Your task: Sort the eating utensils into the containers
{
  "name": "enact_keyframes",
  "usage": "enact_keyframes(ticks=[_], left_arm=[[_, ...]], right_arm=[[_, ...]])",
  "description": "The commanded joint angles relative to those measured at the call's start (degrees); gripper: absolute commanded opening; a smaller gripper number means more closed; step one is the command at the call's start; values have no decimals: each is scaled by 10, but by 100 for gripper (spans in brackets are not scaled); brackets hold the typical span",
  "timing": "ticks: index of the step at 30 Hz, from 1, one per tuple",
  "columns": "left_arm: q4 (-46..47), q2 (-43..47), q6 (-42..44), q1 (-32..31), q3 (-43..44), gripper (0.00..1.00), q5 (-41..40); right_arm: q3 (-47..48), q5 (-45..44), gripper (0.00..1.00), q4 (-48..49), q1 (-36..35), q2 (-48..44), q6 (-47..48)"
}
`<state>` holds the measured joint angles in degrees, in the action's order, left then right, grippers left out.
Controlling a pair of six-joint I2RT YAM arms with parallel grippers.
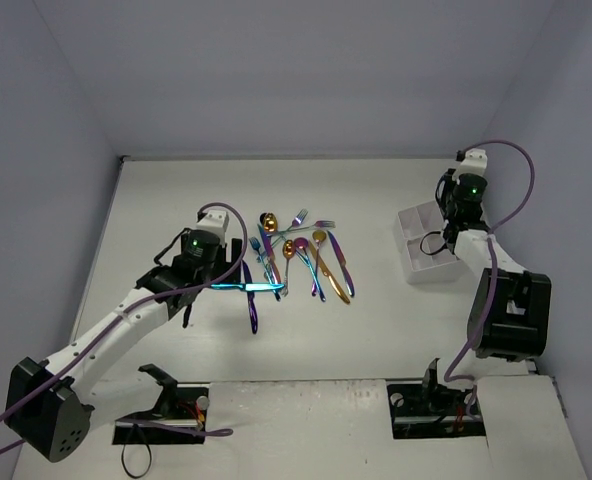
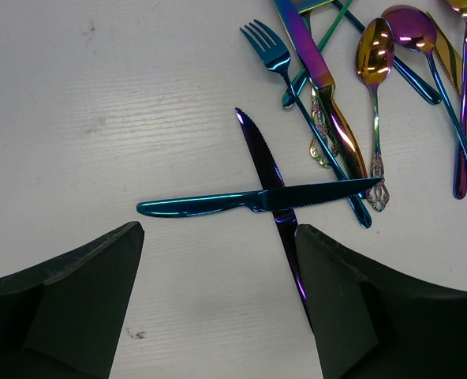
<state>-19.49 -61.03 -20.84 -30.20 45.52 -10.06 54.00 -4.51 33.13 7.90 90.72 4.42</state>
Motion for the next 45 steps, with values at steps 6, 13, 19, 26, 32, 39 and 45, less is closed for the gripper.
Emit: enact_keyframes(ticks=[6,13,19,26,32,39,45], left_arm=[[18,-20,-15,3,41,75,27],[16,-76,35,3,101,75,55],[-31,-211,146,3,235,75,95],[-78,-390,193,3,414,65,135],[-97,-494,190,3,490,58,146],[-119,-559,192,3,539,44,139],[-115,-589,189,1,553,40,153]], right_arm=[[0,19,41,20,6,-75,-11],[58,90,58,-97,4,-143,-79],[44,148,60,-161,1,-227,-177],[-9,184,60,-228,-2,-320,-231],[-33,185,62,-275,-10,-380,-222],[-52,188,63,-297,-36,-406,-218],[-66,197,64,-301,-41,-412,-219]])
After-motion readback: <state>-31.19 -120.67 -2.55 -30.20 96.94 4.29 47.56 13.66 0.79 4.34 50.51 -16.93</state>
